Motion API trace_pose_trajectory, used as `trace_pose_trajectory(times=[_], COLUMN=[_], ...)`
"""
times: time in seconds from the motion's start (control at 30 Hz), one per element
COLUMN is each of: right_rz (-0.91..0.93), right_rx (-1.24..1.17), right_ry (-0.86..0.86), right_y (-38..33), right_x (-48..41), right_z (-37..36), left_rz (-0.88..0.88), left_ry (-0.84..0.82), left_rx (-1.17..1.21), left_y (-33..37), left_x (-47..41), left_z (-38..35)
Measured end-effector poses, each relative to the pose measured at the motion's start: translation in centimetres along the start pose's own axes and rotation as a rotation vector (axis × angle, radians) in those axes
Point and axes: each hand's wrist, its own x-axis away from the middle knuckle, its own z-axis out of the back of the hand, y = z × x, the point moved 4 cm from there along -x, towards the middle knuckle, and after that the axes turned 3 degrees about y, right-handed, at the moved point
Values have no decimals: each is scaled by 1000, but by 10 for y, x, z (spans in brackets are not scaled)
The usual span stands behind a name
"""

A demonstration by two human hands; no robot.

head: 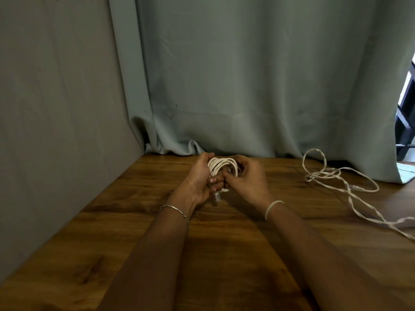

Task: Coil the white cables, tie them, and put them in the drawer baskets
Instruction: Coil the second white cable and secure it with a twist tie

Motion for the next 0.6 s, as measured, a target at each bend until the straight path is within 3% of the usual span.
trace_pose_trajectory(times=[0.17, 0.33, 0.53, 0.6], right_rz=[-6, 61, 108, 109], right_rx=[9, 151, 209, 201], right_ry=[-53, -21, 59, 51], right_y=[1, 0, -1, -2], right_x=[-1, -3, -3, -4], right_z=[-4, -3, 2, 1], left_rz=[-30, -64, -273, -308], left_ry=[-16, 80, 506, 559], left_rx=[-29, -47, -33, -49], left_y=[0, -3, -4, -3], left_x=[-3, -7, -6, -3], left_z=[-2, -5, 0, -1])
